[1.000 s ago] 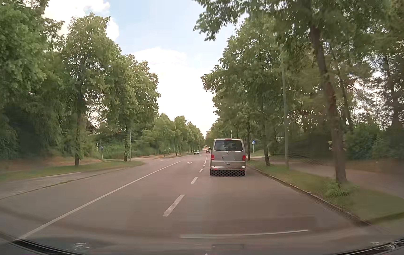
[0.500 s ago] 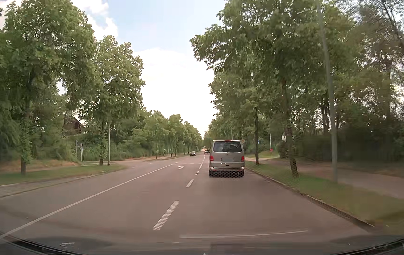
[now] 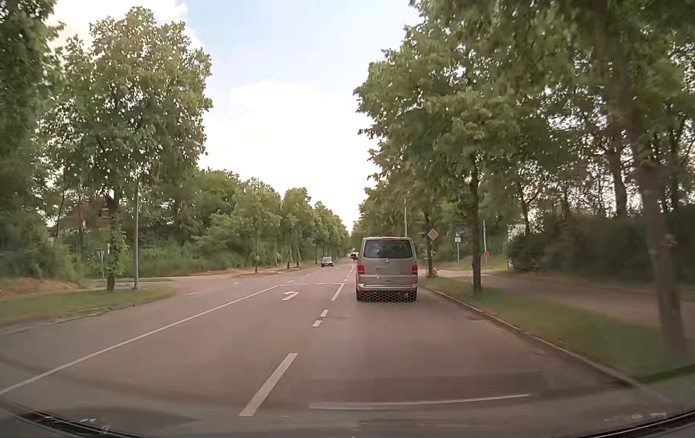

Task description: Follow the waypoints while adhering to traffic rules and regulations

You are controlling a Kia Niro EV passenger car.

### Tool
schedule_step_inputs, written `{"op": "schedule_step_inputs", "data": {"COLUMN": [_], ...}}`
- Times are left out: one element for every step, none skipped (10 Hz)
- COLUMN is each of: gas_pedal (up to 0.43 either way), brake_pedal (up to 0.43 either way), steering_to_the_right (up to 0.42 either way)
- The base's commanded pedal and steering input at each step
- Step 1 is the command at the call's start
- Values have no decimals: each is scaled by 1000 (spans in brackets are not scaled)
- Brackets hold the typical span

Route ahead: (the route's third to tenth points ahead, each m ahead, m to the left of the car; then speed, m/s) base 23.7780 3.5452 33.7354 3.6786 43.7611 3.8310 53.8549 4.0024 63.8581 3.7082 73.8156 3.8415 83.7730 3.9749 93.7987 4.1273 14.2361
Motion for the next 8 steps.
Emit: {"op": "schedule_step_inputs", "data": {"gas_pedal": [177,169,157,138,118,118,118,130], "brake_pedal": [6,12,12,12,12,12,12,12], "steering_to_the_right": [-8,-11,-12,-11,-10,-8,-4,-3]}}
